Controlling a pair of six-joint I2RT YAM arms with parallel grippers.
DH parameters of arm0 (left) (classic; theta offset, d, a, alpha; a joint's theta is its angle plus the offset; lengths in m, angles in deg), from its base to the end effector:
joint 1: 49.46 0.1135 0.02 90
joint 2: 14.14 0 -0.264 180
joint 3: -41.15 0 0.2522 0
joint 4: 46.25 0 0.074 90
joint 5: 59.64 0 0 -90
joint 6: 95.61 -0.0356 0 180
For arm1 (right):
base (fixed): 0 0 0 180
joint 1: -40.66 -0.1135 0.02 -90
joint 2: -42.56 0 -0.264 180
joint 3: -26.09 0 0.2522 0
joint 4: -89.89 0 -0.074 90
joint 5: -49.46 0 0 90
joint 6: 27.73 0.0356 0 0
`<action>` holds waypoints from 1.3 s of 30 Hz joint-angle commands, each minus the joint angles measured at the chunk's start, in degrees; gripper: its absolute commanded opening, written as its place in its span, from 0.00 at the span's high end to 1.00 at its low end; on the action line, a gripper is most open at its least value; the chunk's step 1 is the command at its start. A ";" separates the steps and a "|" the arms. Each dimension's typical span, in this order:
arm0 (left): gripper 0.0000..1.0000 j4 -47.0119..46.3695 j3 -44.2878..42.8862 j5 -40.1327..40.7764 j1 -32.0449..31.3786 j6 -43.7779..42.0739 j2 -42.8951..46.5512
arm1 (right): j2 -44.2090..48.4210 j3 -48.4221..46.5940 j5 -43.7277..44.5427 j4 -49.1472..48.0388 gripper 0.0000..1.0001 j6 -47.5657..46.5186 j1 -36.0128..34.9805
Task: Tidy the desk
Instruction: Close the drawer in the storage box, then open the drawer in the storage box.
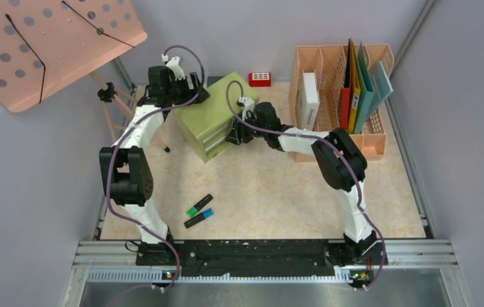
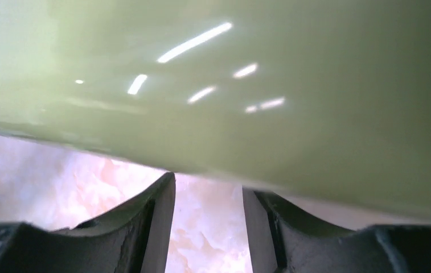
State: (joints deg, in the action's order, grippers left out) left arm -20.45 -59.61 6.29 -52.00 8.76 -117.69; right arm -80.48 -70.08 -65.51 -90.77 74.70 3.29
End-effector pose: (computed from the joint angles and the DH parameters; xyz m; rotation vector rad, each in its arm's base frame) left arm 0.4262 -0.0334 0.3069 0.0472 2.0788 -0.6151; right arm 0.3757 0.3059 0.1739 -0.7382 1.9938 0.9749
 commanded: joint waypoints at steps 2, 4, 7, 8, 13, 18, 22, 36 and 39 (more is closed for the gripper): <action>0.18 5.81 3.95 -0.64 -1.58 -1.40 1.83 | -3.26 1.19 -4.32 -14.02 0.52 18.27 5.19; 0.17 5.85 4.29 -0.37 -1.58 -1.54 2.03 | -3.63 1.41 -5.24 -14.85 0.52 19.31 5.22; 0.17 6.17 3.63 -0.06 -1.58 -1.69 1.94 | -3.29 1.19 -4.86 -11.11 0.52 18.79 5.17; 0.17 6.60 3.09 0.05 -1.58 -1.78 1.68 | -2.63 1.76 -4.37 -9.64 0.52 18.11 5.22; 0.16 8.95 -0.67 0.06 -1.58 -2.57 0.15 | 3.51 8.79 -4.80 -9.48 0.50 17.33 5.94; 0.13 11.08 -4.12 0.08 -1.58 -5.00 -1.39 | 7.87 14.12 -10.43 -15.72 0.49 24.73 8.36; 0.13 12.86 -7.23 -2.35 -1.58 -7.11 -3.75 | 6.19 11.94 -16.05 -21.28 0.53 32.35 9.96; 0.11 11.49 -10.57 -9.44 -2.84 -8.49 -8.26 | -5.48 1.68 -20.80 -38.16 0.58 53.87 11.79; 0.11 10.96 -10.56 -9.46 -3.31 -8.02 -8.53 | -7.15 1.51 -20.97 -39.64 0.61 54.86 11.83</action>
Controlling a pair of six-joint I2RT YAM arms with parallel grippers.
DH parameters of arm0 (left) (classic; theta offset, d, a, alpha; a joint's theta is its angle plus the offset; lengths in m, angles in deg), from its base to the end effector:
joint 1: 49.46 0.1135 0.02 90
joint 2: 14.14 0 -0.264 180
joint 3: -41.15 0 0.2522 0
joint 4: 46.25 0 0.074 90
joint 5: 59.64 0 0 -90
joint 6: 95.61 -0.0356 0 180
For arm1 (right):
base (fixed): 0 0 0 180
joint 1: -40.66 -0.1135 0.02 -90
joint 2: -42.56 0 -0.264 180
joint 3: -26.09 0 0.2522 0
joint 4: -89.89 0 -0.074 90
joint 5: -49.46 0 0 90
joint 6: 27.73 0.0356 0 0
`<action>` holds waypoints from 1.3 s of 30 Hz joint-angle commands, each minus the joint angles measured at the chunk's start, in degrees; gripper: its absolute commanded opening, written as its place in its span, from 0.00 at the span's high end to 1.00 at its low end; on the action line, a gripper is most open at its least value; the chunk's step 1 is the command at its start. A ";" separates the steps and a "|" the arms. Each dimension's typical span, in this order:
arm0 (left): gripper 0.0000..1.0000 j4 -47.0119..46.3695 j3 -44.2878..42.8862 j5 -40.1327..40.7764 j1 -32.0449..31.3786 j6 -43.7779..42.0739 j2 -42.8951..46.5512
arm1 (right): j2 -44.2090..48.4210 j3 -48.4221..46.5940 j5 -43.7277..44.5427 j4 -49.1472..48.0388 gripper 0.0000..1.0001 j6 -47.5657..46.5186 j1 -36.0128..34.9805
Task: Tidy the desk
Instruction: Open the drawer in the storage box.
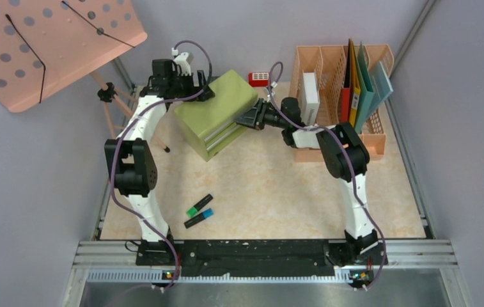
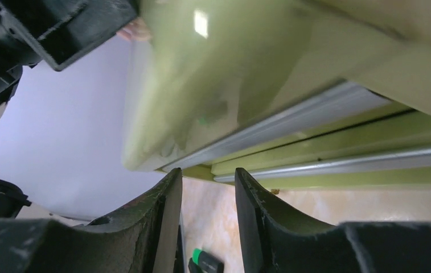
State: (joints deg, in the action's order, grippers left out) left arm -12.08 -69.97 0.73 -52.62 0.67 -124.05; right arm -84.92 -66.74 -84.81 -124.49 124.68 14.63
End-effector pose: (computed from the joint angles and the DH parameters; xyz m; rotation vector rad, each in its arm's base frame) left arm 0.4484 -0.0424 0.3100 0.2455 2.1158 -0.6500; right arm 0.4272 0.2363 0.1791 -0.1274 1.8929 1.7333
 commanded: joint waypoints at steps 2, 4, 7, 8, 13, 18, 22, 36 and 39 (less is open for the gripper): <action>0.11 2.44 -0.39 -3.88 -3.02 0.24 -2.34 | -3.33 -1.71 -2.01 -7.18 0.64 5.50 0.52; 0.11 2.39 -0.52 -3.58 -3.39 0.18 -2.32 | -3.74 -1.90 -2.22 -8.04 0.64 5.82 0.53; 0.11 2.66 -0.55 -3.14 -3.90 -0.09 -2.41 | -4.55 -2.72 -2.45 -8.68 0.65 6.44 0.60; 0.11 2.77 -0.49 -3.01 -4.07 -0.17 -2.42 | -4.83 -3.18 -2.60 -8.58 0.65 6.55 0.62; 0.11 3.12 -0.03 -2.35 -4.61 -0.65 -2.44 | -5.67 -4.22 -2.75 -10.23 0.65 8.42 0.61; 0.11 3.17 1.06 -2.34 -5.25 -1.14 -2.06 | -5.98 -5.30 -2.40 -8.91 0.65 8.48 0.58; 0.12 3.11 1.37 -2.30 -5.61 -1.25 -1.81 | -6.84 -6.39 -2.27 -8.27 0.66 8.50 0.61; 0.12 3.50 1.63 -1.56 -7.12 -2.66 -1.79 | -8.17 -7.76 -2.65 -11.67 0.68 12.25 0.62; 0.12 3.50 1.56 -1.74 -7.20 -2.73 -1.71 | -7.99 -8.11 -2.56 -10.96 0.68 11.95 0.61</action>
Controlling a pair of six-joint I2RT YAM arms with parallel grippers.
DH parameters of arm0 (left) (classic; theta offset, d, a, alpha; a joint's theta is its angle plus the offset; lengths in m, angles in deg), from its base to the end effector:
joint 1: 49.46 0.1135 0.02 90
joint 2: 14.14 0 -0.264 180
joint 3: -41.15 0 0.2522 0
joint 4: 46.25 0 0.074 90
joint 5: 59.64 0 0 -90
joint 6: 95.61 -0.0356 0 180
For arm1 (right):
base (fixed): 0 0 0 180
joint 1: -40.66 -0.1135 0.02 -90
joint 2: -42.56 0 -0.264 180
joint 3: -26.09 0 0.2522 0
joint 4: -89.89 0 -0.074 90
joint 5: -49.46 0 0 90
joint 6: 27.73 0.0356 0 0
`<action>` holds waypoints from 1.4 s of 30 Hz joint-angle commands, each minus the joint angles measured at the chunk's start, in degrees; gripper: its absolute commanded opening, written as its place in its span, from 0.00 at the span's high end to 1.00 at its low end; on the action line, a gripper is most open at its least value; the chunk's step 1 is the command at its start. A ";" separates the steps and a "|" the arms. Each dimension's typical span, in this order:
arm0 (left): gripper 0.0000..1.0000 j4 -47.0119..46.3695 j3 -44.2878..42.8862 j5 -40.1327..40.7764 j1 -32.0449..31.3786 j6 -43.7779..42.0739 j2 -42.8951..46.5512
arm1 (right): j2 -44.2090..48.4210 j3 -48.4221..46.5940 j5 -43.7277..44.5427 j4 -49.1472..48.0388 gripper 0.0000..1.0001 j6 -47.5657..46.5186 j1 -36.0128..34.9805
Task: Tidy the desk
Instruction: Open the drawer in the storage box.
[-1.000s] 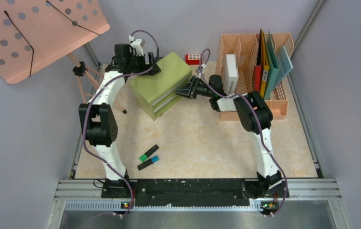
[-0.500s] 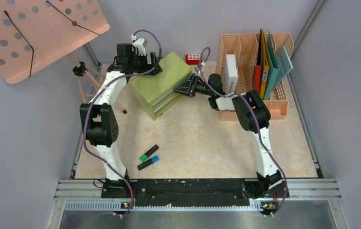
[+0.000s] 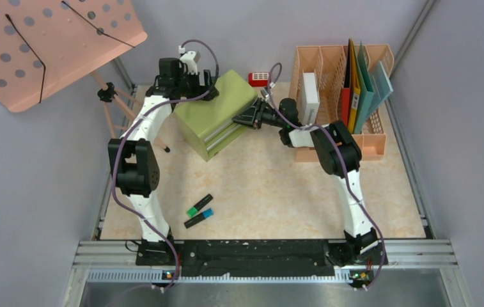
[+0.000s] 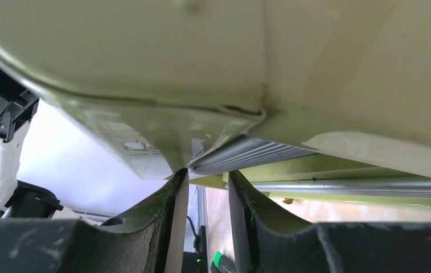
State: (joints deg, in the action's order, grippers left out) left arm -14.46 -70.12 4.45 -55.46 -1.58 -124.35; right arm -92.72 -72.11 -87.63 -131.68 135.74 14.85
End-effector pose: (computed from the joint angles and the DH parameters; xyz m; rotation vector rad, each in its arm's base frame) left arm 0.4504 -0.0630 0.3117 0.3083 2.0773 -0.5807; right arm 0.4448 0.2441 0.1549 -0.0464 1.8930 1.8950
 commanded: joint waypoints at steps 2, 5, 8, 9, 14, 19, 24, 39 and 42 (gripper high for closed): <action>0.12 5.95 1.79 -5.49 -4.45 -0.46 -1.28 | -0.43 -3.28 0.44 -3.23 0.68 0.88 0.40; 0.12 5.89 2.29 -5.60 -4.84 -0.71 -0.92 | -1.12 -4.26 0.56 -2.12 0.69 0.72 0.40; 0.12 5.76 3.10 -5.79 -5.28 -0.83 -0.46 | -1.62 -4.97 0.81 -2.20 0.69 1.13 0.38; 0.12 5.53 3.57 -5.76 -5.47 -0.75 -0.30 | -1.80 -4.94 1.04 -3.00 0.70 1.65 0.40; 0.13 4.22 6.60 -5.21 -6.98 0.52 1.11 | -1.72 -3.03 3.95 -8.13 0.71 5.90 0.35; 0.15 1.88 12.31 -3.73 -8.29 3.19 3.54 | -0.86 -2.16 6.17 -8.45 0.71 7.75 0.39; 0.18 2.08 17.89 -4.06 -8.93 5.11 6.25 | 0.46 -0.54 7.19 -8.15 0.71 8.56 0.32; 0.21 9.81 24.10 -1.68 -10.77 7.30 12.83 | 4.56 3.20 5.21 -7.30 0.70 8.18 -1.22; 0.22 13.12 24.14 -1.92 -11.66 6.86 13.16 | 6.32 4.25 4.85 -6.45 0.70 6.83 -1.71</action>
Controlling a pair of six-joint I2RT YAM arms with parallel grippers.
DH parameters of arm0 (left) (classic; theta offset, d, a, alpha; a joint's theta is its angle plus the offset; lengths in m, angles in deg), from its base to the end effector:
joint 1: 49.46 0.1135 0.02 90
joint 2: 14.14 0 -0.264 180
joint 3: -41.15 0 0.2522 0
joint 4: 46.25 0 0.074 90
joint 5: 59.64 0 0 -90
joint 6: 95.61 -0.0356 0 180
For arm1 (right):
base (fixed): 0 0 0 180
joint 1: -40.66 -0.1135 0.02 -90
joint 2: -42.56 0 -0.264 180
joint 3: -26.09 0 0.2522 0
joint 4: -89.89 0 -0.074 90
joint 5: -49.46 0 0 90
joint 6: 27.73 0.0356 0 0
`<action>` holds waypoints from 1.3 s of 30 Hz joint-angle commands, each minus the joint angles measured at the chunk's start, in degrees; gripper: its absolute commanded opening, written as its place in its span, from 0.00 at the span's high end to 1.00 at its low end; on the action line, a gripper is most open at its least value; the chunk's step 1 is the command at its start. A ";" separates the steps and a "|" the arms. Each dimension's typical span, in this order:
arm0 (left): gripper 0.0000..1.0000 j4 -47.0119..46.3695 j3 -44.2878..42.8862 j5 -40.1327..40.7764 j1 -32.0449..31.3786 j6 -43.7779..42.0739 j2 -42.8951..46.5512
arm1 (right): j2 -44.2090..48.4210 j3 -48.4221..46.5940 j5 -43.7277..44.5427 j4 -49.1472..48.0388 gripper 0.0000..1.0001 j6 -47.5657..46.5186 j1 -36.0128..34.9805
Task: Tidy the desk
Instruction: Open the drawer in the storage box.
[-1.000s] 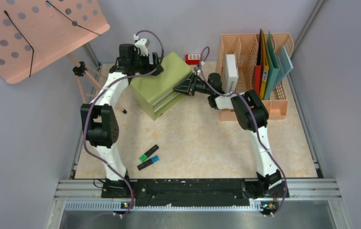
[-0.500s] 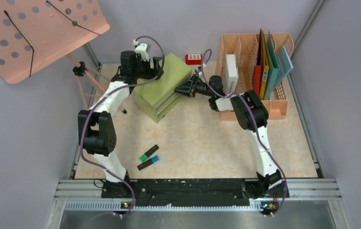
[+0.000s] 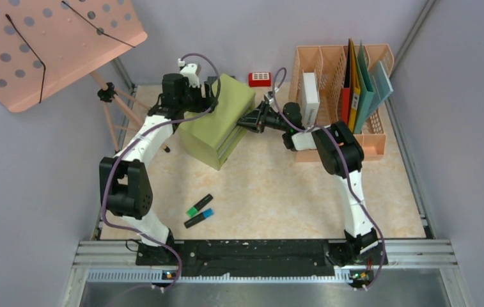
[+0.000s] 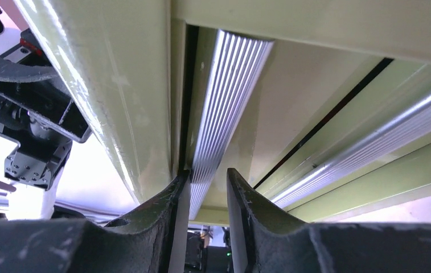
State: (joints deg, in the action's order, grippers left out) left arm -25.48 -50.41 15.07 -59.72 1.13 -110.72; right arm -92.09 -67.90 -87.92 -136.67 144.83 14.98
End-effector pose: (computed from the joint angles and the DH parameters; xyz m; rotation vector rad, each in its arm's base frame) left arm 0.3910 -0.0803 0.3066 0.2328 2.0204 -0.4570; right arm 0.4342 0.2379 0.1471 0.0840 1.9250 2.0020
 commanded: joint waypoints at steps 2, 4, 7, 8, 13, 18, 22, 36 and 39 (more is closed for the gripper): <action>0.22 24.22 5.20 -12.28 -7.81 3.86 0.33 | 6.02 0.78 4.98 -1.52 0.70 -2.42 -2.46; 0.22 24.28 5.61 -11.98 -7.93 3.57 0.63 | 5.82 0.52 4.57 -1.99 0.69 -2.49 -3.11; 0.23 24.37 5.59 -11.84 -8.02 3.37 0.67 | 5.04 -0.47 3.85 -2.20 0.68 -2.51 -4.29; 0.23 24.37 5.51 -11.78 -8.02 3.29 0.67 | 4.63 -0.94 3.72 -2.40 0.69 -2.40 -4.64; 0.23 24.11 5.74 -11.17 -8.02 3.03 0.63 | 2.53 -2.71 3.44 -4.93 0.84 -0.63 -5.31; 0.23 23.56 6.02 -11.15 -8.02 3.32 0.46 | 2.53 -2.57 3.30 -6.27 0.93 -0.35 -5.29; 0.24 23.25 6.10 -10.89 -8.02 3.58 0.58 | 3.12 -1.62 3.27 -5.90 1.00 -1.43 -5.10; 0.71 23.31 6.54 -0.96 -7.84 3.89 0.74 | 13.66 4.83 3.03 11.04 1.00 -18.03 -0.14; 0.72 23.49 6.33 0.14 -7.84 4.02 0.75 | 14.31 5.85 3.08 10.62 1.00 -17.91 -0.03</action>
State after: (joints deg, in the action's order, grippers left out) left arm -22.05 -48.29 21.80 -62.54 3.80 -107.24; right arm -83.28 -62.28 -85.49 -124.14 132.51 15.07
